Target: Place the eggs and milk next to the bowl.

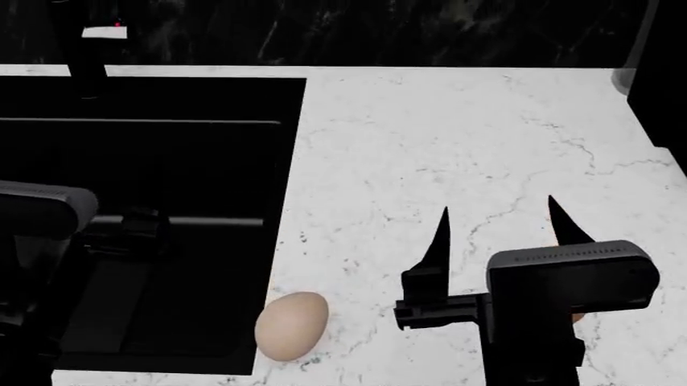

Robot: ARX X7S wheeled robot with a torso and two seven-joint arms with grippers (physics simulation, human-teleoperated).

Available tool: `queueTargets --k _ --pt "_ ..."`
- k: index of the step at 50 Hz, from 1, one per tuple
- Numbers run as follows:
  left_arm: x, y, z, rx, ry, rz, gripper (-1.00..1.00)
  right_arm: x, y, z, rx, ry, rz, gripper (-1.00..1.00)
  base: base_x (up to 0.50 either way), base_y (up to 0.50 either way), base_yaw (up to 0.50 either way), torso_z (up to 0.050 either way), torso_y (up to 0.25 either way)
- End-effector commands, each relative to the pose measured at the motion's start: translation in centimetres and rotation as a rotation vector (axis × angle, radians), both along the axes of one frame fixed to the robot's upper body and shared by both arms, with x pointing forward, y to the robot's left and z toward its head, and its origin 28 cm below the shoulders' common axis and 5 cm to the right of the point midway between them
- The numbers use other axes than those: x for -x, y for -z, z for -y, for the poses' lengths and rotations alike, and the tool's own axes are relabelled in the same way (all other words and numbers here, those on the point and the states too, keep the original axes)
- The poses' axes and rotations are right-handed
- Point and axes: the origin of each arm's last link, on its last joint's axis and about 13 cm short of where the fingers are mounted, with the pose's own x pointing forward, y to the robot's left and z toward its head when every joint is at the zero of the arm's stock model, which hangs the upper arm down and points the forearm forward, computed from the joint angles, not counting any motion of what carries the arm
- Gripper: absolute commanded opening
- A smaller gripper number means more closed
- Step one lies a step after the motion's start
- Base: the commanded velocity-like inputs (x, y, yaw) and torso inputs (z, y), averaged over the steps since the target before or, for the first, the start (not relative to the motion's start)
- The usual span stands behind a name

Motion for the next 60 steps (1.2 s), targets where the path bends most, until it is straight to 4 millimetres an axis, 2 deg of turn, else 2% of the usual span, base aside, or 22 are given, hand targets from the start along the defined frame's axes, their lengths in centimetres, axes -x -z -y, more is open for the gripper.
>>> queueTargets --k 1,13,22,35,60 --pt "-0.2 -0.1 -0.1 0.025 0.019 -0.01 1.0 -0.2 -0.3 0.1 -0.02 -0.002 0.003 1.0 0.0 0.0 0.0 0.0 0.0" --pt "-0.2 -0.3 -0.5 -0.062 0.249 -0.116 1.0 0.0 -0.6 0.2 -0.027 0.017 0.006 1.0 0.0 0.0 0.0 0.0 0.0" --pt "0.5 -1.3 -0.5 -0.166 0.436 -0.217 1.0 0.4 -0.7 0.5 -0.033 0.027 0.013 1.0 0.0 0.0 0.0 0.0 0.0" --pt "1.7 -1.8 -0.5 -0.215 0.578 -0.312 1.0 0.5 -0.4 0.7 -0.044 0.03 0.012 1.0 0.0 0.0 0.0 0.0 0.0" --pt "2.1 -0.9 -0.1 -0.324 0.671 -0.396 1.0 0.8 -0.5 0.7 -0.046 0.035 0.016 1.0 0.0 0.0 0.0 0.0 0.0"
